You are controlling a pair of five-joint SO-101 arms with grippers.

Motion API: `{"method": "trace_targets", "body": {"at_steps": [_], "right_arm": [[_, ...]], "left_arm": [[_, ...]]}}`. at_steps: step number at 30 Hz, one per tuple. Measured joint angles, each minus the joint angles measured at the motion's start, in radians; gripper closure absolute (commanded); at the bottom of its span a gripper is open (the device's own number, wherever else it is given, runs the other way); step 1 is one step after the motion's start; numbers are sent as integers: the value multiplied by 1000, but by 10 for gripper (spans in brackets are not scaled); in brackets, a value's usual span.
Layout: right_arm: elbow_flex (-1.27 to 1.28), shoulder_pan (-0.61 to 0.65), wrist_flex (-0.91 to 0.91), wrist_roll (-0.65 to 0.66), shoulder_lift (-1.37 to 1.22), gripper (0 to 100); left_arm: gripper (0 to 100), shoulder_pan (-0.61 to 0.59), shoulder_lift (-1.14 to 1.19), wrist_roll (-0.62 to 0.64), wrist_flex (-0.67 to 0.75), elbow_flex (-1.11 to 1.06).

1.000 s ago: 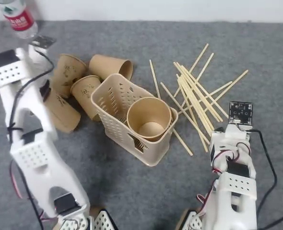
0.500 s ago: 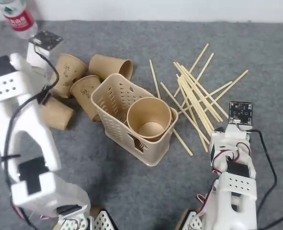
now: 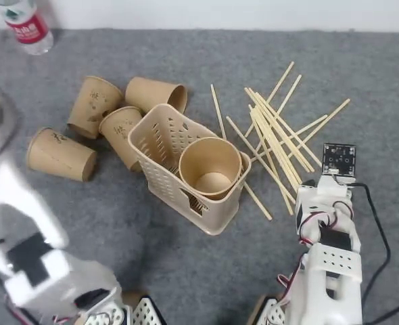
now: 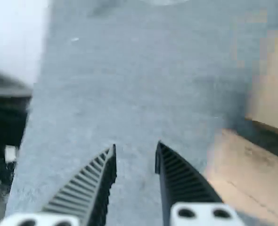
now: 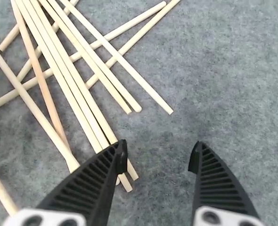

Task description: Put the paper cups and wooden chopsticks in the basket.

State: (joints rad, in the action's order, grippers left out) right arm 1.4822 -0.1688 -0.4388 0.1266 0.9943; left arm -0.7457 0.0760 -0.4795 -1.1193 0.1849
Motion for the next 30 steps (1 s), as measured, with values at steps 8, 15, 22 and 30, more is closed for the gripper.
{"method": "trace_targets", "body": {"at_steps": [8,15,22,30], "right_arm": [[0,-2,0,0,0,779],[0,2,0,0,0,779],[0,2,0,0,0,779],[0,2,0,0,0,779]], "left_arm": [[874,-46,439,28,150,20],[874,15,617,31,-218,325],[914,157,626,34,-588,577],[930,290,626,35,-606,529]]}}
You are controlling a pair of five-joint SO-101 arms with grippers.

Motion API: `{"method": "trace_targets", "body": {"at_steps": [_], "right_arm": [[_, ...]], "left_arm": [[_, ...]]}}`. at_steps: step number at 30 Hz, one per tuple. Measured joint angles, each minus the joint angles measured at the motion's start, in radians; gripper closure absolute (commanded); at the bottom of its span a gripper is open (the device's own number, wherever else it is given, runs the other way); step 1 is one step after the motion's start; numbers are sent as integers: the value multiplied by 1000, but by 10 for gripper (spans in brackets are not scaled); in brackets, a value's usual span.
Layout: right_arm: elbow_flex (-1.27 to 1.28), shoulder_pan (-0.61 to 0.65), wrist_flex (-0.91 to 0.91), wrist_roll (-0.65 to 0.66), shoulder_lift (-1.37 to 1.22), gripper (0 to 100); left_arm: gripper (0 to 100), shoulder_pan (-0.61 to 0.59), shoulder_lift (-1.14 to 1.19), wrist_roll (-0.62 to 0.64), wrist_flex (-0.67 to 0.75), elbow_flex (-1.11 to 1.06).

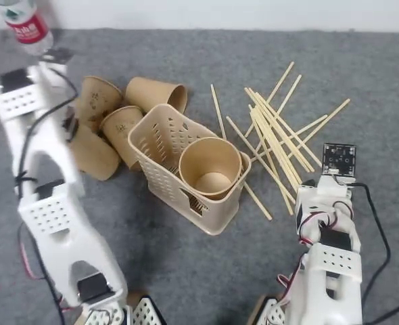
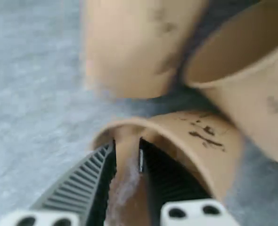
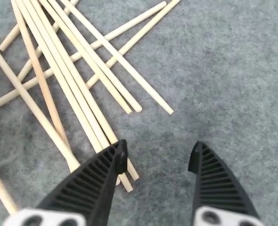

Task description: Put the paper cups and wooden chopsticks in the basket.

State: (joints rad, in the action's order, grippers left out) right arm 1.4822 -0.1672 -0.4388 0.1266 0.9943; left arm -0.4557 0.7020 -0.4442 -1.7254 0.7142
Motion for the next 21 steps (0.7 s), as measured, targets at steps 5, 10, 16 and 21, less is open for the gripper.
{"method": "trace_targets", "body": {"at_steps": [5,10,16,21], "right_arm": [[0,-3,0,0,0,779],[0,-2,0,0,0,779],[0,0,0,0,0,779],[0,-3,0,0,0,779]], "left_arm": [[930,123,-124,0,-2,-117],[849,181,-338,-5,-2,-219],[803,84,-422,11,69,-235],[801,21,-374,15,81,-235]]}}
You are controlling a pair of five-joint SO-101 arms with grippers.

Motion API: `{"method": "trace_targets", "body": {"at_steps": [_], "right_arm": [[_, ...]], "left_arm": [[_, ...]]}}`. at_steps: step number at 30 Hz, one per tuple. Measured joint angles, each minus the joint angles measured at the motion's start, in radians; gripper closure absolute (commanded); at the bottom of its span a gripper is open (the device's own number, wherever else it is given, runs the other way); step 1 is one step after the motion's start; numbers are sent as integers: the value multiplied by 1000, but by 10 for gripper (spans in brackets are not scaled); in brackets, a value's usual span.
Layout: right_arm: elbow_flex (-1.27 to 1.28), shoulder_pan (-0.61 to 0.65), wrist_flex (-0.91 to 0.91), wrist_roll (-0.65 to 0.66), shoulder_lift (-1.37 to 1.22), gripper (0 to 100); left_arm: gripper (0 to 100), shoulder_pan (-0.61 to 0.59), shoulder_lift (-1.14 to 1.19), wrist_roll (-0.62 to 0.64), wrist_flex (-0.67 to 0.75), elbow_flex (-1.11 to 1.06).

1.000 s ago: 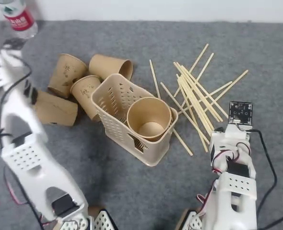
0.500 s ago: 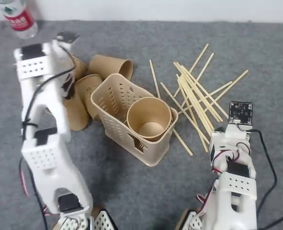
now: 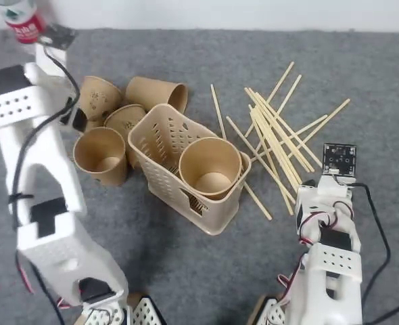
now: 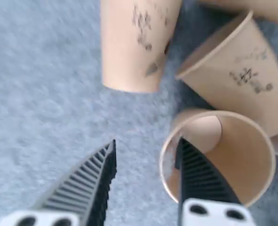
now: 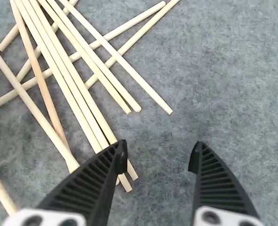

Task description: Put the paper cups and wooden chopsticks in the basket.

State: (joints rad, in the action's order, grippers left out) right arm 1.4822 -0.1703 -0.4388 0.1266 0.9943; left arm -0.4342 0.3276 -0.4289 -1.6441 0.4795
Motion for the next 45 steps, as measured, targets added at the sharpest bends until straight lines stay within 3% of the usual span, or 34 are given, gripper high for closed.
{"method": "trace_targets", "body": {"at_steps": [10,15,19,28,34,39,45], "right_arm": [[0,2,0,0,0,779],[0,3,0,0,0,779],[0,2,0,0,0,779],[0,2,0,0,0,779],[0,2,0,0,0,779],[0,2,0,0,0,779],[0,3,0,0,0,779]], "left_arm": [[809,-6,170,-23,-31,0],[1000,-5,232,-23,-31,0],[989,-5,235,-63,-44,51],[989,18,-63,-112,-86,244],[988,120,-310,-118,-92,261],[988,293,-462,-118,-92,261],[988,486,-631,68,-61,287]]}}
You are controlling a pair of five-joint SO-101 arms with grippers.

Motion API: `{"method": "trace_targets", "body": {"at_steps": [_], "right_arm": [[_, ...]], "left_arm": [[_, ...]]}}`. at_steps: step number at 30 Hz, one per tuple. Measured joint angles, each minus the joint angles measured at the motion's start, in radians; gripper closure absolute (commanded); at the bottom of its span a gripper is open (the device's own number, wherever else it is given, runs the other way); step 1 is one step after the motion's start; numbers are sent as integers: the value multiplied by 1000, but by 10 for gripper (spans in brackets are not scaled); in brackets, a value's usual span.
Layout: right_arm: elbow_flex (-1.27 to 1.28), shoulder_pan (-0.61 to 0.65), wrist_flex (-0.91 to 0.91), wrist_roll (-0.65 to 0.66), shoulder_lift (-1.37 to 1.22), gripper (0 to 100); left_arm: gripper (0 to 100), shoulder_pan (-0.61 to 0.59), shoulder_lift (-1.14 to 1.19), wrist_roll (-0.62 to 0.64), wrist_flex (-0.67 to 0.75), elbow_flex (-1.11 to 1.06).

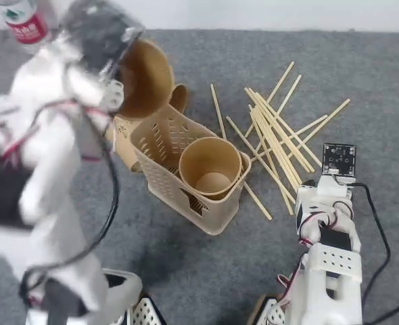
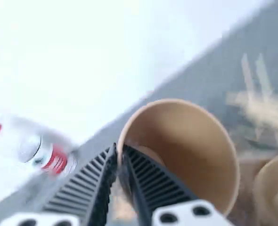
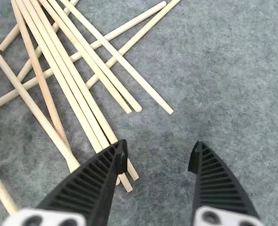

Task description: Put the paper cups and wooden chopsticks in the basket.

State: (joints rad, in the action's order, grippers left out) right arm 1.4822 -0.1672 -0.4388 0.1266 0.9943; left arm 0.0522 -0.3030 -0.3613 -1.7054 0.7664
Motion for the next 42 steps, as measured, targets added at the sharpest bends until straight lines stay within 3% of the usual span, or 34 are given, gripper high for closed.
{"method": "trace_targets", "body": {"at_steps": [7,13,28,34,36,42], "right_arm": [[0,0,0,0,0,779],[0,-2,0,0,0,779],[0,-2,0,0,0,779],[0,0,0,0,0,779],[0,0,0,0,0,779],[0,-2,0,0,0,779]], "left_arm": [[988,95,-68,423,-15,-5],[988,262,-58,589,-29,-195],[983,382,-14,733,0,-512],[753,437,-14,736,-23,-525],[724,422,-15,710,-23,-528],[724,229,-104,548,-29,-532]]}}
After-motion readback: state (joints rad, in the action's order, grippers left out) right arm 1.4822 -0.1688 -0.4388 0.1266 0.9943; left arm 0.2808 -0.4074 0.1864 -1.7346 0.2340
